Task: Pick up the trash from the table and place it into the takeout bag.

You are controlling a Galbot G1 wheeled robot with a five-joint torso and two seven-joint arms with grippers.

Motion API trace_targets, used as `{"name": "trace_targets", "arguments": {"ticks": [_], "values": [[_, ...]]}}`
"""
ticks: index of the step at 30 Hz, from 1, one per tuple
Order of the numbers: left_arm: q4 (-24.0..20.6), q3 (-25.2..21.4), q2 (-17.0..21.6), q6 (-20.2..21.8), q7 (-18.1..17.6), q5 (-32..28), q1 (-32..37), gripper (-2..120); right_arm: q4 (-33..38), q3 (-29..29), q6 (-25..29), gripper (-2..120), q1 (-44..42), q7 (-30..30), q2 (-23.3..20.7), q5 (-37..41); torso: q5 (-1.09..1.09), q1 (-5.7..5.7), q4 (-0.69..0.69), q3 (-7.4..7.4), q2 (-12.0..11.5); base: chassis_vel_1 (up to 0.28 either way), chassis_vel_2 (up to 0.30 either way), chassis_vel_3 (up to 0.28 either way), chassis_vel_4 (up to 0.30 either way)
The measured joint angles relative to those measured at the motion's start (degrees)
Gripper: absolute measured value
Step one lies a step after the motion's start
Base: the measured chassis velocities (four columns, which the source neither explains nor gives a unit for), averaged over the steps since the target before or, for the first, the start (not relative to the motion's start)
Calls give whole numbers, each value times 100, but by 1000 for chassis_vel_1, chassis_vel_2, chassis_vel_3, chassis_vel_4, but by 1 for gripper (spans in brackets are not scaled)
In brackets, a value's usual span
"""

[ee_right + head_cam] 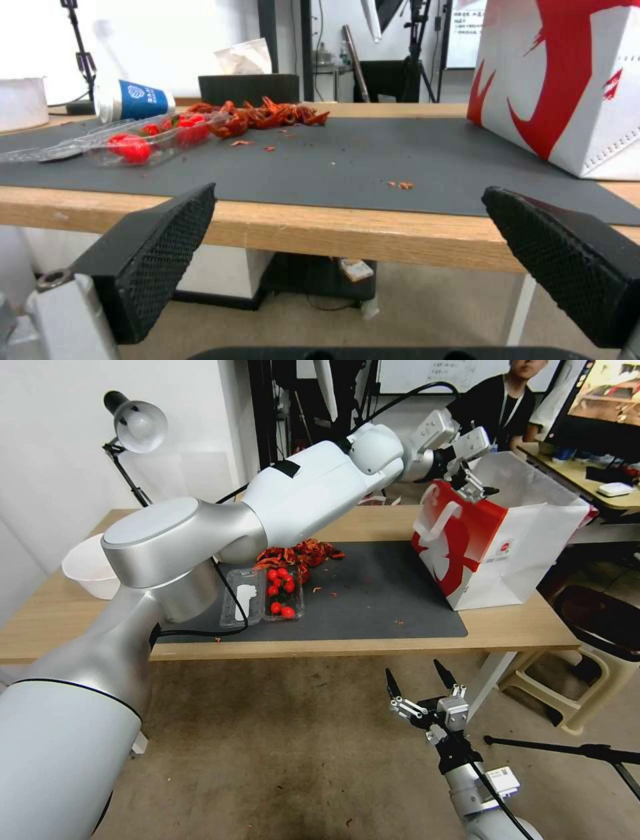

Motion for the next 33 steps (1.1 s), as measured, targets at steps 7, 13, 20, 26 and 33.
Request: {"name": "trace_targets", "arguments": {"ticks": [7, 13, 20, 26, 33], "values": [[14, -96, 0, 81, 5, -54, 7, 100, -20, -11, 0, 100, 29, 0, -26, 24, 0, 0, 0, 0, 0, 0, 0, 0, 0], [-21, -430, 1, 171, -232, -87, 188, 100, -36, -12, 0, 100, 39, -6, -33, 57, 0, 0, 1, 0, 0, 0, 0, 0, 0], [-660, -899, -1, 78, -1759, -317, 589, 100, -37, -11, 23, 100, 8, -15, -70, 90, 0, 0, -1, 0, 0, 0, 0, 0, 0], [-1526, -1323, 57, 92, -4001, -279, 1160, 100, -67, -74, 5, 100, 104, -16, -92, 109, 0, 0, -2, -1, 0, 0, 0, 0, 0], [-2301, -1432, 428, 416, -6383, 353, 1696, 100, -77, -134, -53, 100, 152, -9, -131, 115, -1, 1, 1, 0, 0, 0, 0, 0, 0]]}}
